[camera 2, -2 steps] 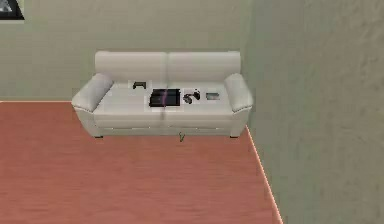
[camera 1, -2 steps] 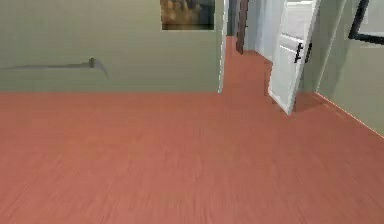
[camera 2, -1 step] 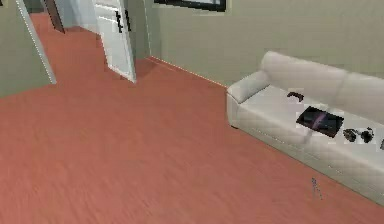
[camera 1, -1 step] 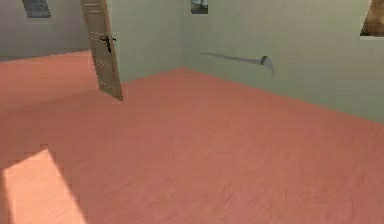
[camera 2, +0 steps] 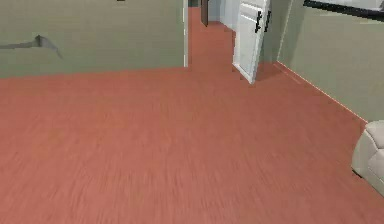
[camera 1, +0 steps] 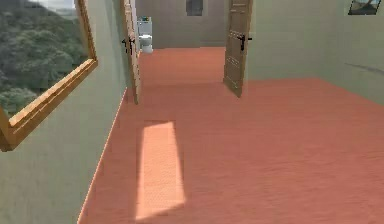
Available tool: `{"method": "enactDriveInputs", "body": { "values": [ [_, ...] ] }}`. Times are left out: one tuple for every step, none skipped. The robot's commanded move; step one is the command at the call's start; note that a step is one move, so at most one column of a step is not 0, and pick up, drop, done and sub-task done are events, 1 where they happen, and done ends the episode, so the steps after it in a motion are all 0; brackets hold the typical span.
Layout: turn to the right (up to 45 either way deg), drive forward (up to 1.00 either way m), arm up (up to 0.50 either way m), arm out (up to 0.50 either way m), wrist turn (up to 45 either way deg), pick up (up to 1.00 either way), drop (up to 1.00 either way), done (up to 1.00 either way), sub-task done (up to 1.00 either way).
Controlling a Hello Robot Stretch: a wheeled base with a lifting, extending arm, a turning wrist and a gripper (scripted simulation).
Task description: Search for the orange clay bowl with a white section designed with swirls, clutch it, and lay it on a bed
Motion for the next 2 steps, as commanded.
{"method": "enactDriveInputs", "body": {
  "values": [
    [0.0, 1.0, 0.0, 0.0, 0.0, 0.0, 0.0, 0.0, 0.0],
    [0.0, 1.0, 0.0, 0.0, 0.0, 0.0, 0.0, 0.0, 0.0]
  ]
}}
